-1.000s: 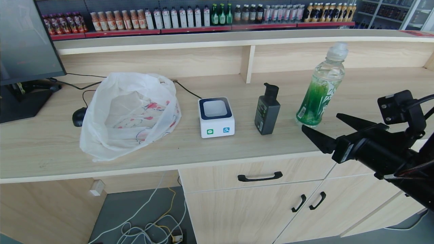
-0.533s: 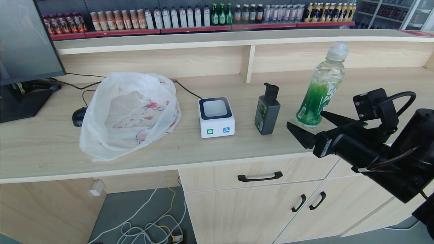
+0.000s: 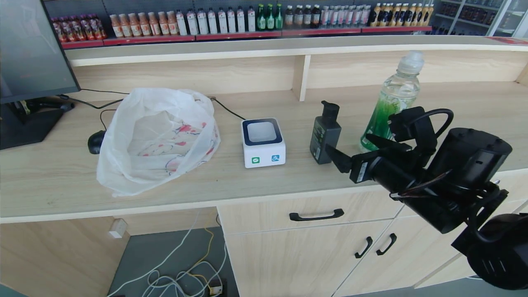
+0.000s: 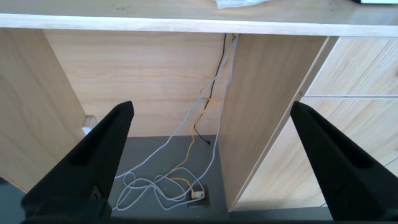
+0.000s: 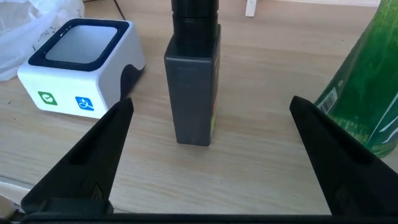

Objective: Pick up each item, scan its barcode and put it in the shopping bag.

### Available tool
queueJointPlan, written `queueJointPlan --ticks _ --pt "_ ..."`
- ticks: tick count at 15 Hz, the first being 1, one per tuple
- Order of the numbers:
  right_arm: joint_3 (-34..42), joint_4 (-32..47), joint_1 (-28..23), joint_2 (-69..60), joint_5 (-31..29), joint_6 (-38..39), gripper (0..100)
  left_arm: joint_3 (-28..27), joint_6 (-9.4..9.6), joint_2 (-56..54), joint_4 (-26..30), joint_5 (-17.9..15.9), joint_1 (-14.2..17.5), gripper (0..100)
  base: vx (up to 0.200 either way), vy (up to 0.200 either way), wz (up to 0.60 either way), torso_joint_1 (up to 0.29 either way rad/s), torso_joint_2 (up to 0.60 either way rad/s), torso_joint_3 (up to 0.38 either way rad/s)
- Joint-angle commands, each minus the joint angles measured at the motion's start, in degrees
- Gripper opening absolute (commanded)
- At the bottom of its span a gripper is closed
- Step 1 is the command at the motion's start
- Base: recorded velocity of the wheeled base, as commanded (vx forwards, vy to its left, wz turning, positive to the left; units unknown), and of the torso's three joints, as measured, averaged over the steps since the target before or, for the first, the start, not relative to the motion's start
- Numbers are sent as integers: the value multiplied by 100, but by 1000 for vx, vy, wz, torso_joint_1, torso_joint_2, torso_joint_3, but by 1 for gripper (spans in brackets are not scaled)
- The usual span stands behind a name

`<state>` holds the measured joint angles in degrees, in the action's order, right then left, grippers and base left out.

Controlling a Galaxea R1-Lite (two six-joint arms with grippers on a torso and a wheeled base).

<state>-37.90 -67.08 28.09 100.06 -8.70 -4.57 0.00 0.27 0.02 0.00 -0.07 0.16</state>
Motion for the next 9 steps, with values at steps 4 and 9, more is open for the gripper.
queueJointPlan --ticks 4,9 --pt "-420 -50 -5 462 0 0 100 0 0 -2 0 -1 2 100 0 0 0 0 0 0" --pt "-745 -147 -14 752 9 18 100 0 0 -2 0 -1 2 100 0 0 0 0 0 0"
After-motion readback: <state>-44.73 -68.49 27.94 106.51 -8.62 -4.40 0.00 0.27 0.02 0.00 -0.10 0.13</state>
